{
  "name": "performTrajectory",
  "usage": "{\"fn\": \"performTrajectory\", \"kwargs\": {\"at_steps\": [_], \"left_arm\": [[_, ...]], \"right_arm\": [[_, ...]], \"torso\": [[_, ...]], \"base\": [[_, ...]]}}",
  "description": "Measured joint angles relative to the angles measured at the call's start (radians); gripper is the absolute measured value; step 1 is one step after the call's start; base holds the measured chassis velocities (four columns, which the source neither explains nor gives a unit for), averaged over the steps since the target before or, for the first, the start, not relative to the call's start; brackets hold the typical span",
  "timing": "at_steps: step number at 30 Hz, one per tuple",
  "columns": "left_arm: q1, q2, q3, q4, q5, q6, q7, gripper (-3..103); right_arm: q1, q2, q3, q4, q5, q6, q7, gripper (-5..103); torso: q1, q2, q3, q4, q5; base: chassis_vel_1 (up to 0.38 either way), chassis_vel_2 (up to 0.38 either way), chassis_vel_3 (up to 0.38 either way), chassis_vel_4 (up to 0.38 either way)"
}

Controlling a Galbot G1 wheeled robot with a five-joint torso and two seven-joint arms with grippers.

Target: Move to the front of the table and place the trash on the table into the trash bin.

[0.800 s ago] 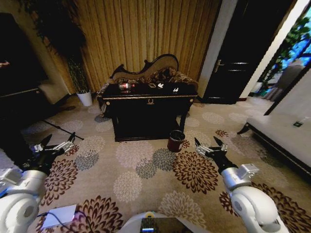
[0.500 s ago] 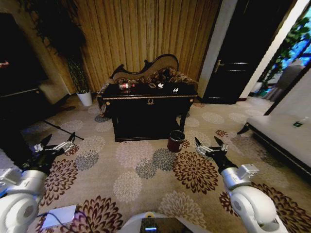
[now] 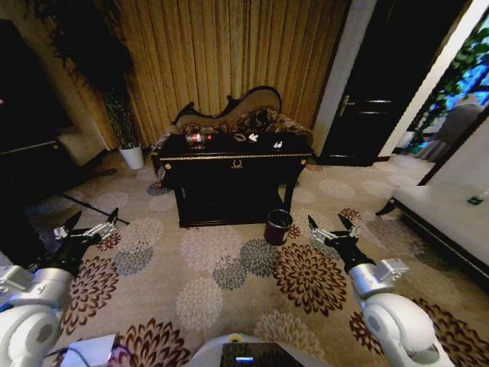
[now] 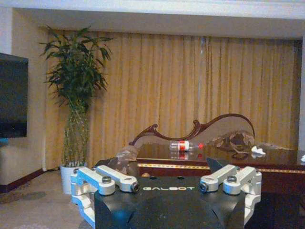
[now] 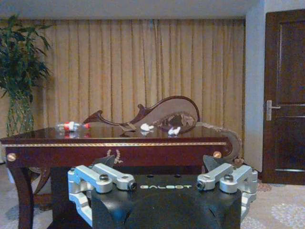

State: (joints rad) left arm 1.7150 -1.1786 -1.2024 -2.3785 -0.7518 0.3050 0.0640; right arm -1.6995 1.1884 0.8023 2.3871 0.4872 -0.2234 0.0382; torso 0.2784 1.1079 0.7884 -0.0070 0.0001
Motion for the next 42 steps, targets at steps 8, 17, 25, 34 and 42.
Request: {"fn": "performTrajectory", "kwargs": {"at_steps": [8, 17, 25, 34, 42], "left_arm": [[0.000, -0.001, -0.001, -0.001, 0.000, -0.001, 0.002, 100], [0.002, -0.002, -0.004, -0.003, 0.000, -0.002, 0.002, 100], [0.001, -0.001, -0.003, -0.004, 0.000, -0.003, 0.002, 100], [0.001, 0.000, -0.001, -0.003, 0.000, -0.003, 0.002, 100], [0.001, 0.001, -0.001, 0.001, 0.000, -0.005, 0.002, 100]], "right_arm": [[0.001, -0.001, 0.001, 0.000, 0.001, 0.000, 0.001, 100], [0.001, -0.003, 0.001, 0.001, 0.001, 0.000, 0.001, 100], [0.002, -0.005, -0.001, 0.001, 0.001, 0.001, 0.001, 100], [0.003, -0.007, -0.006, 0.002, 0.001, 0.001, 0.001, 100], [0.009, -0.009, -0.018, 0.002, -0.001, 0.001, 0.001, 100]], "torso": [[0.000, 0.000, 0.000, -0.0001, -0.0004], [0.000, 0.000, 0.000, -0.0003, 0.0000], [0.000, 0.000, 0.000, -0.0001, 0.0000], [0.000, 0.000, 0.000, -0.0001, 0.0000], [0.000, 0.000, 0.000, -0.0003, -0.0001]], "base": [[-0.168, 0.155, 0.164, -0.170], [-0.133, 0.154, 0.123, -0.154], [-0.185, 0.176, 0.188, -0.166], [-0.157, 0.174, 0.169, -0.170], [-0.161, 0.138, 0.162, -0.159]]}}
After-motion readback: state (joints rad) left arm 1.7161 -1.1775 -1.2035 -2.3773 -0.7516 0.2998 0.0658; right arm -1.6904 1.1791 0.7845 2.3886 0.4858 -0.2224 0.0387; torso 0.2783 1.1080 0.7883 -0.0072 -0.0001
